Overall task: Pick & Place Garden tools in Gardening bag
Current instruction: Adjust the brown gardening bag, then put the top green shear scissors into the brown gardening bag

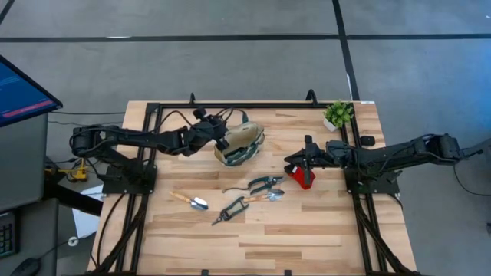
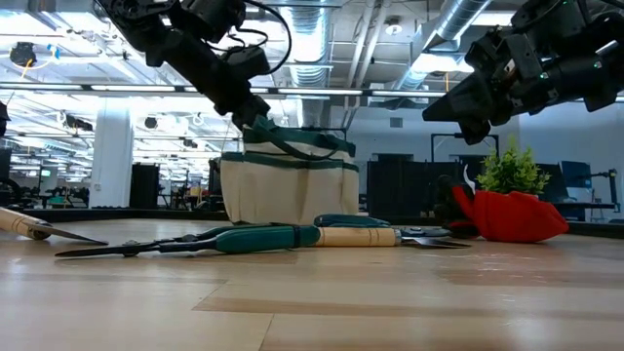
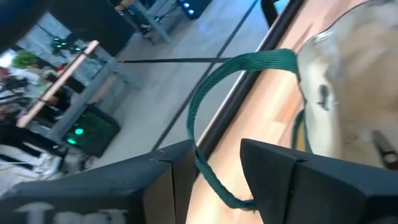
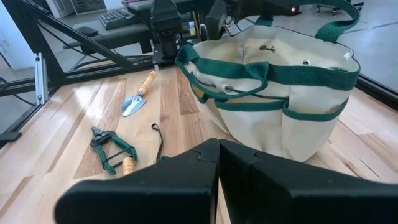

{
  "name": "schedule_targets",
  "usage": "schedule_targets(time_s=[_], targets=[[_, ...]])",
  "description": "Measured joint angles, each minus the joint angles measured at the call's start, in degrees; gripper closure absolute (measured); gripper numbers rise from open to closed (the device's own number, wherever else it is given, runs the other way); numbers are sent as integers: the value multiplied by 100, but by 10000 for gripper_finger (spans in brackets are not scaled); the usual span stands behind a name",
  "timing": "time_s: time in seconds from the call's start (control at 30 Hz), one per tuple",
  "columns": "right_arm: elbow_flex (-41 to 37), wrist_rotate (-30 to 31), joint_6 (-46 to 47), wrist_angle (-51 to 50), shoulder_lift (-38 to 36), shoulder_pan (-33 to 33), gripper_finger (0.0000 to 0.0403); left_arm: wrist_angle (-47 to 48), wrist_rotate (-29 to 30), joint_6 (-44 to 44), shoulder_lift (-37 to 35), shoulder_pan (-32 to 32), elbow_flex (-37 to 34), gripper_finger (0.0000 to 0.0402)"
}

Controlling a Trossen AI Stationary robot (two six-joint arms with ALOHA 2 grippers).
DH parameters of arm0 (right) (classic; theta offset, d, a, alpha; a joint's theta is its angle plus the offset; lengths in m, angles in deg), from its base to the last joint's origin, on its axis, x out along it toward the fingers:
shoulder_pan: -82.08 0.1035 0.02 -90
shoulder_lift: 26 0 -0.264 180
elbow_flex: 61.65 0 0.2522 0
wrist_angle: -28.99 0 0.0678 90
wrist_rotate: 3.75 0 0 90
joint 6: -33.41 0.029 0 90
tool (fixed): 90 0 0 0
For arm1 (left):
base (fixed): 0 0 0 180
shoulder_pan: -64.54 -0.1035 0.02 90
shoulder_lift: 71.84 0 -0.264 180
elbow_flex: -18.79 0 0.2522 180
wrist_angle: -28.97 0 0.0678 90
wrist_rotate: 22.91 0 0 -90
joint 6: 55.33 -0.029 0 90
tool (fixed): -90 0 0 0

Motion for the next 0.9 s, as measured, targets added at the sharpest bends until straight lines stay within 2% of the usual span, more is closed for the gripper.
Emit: schedule_targets(time_s=[0.17,0.43,0.57,0.7,0.9], targets=[[-2,-2,0,-19,0,0,403,39,0,23,-296,7,-8,284],[-4,-2,0,-134,2,0,403,74,-152,28,-1192,103,0,286],[-4,-2,0,-136,2,0,403,194,-164,48,-1563,246,2,295],[-4,-2,2,-130,2,0,403,463,-197,460,-1849,571,0,305],[-4,-2,2,-116,2,0,403,904,-1179,810,-1944,1203,0,324]])
